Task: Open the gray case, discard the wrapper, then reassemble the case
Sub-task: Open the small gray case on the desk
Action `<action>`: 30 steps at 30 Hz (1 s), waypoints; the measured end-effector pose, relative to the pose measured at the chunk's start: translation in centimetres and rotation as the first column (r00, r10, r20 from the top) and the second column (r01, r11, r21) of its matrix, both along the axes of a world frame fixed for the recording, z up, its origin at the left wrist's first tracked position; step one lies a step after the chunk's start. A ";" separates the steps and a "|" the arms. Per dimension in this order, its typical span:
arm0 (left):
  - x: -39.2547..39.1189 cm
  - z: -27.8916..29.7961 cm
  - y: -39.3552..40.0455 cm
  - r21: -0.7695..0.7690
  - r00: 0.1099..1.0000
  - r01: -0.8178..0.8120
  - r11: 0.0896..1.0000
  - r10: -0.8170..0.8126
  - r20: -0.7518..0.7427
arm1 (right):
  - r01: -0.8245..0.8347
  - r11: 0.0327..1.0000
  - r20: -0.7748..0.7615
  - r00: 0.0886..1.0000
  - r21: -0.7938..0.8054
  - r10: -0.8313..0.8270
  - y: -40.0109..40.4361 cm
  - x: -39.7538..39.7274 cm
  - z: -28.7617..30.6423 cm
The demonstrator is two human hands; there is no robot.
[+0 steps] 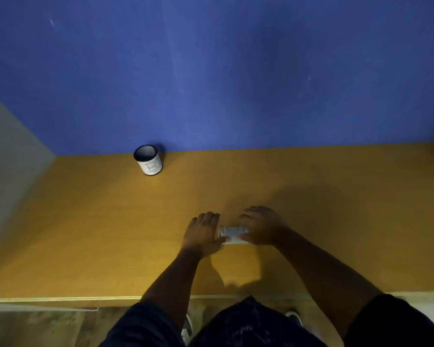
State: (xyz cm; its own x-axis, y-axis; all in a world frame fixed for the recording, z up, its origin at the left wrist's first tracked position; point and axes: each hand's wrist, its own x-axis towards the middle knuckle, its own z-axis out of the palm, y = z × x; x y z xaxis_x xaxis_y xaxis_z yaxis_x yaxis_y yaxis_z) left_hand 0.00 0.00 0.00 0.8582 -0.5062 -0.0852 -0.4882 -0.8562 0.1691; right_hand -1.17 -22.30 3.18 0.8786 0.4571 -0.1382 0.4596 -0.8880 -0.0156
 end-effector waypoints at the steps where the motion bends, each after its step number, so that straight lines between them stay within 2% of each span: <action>1: -0.1 -0.3 -0.2 0.010 0.998 -0.010 1.000 0.011 -0.063 | 0.004 1.000 -0.065 0.998 0.010 -0.003 0.3 0.0 -0.4; 3: -0.3 -0.7 -0.7 0.005 0.992 -0.038 0.999 0.038 -0.119 | 0.007 0.999 -0.073 0.997 0.046 -0.003 1.2 -0.2 -0.6; 9: -0.8 -1.8 -1.1 0.022 0.974 -0.044 0.999 0.048 -0.221 | 0.051 0.999 -0.195 0.979 -0.011 -0.052 3.0 -0.2 -1.2; 21: -0.6 -3.2 -1.8 -0.056 0.956 -0.182 0.982 0.163 -0.246 | 0.140 0.987 -0.225 0.962 -0.079 -0.155 4.6 0.1 -3.0; 30: -0.4 -4.2 -1.6 -0.054 0.968 -0.145 0.988 0.130 -0.214 | 0.076 0.991 -0.227 0.969 -0.112 -0.100 4.0 0.6 -3.1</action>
State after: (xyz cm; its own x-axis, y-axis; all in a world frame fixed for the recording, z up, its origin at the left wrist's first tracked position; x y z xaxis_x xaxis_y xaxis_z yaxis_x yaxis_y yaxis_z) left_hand -0.39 -1.57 -4.16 0.8867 -0.3953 -0.2400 -0.3139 -0.8955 0.3155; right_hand -0.53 -18.31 0.13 0.8532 0.3527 -0.3842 0.3741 -0.9272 -0.0203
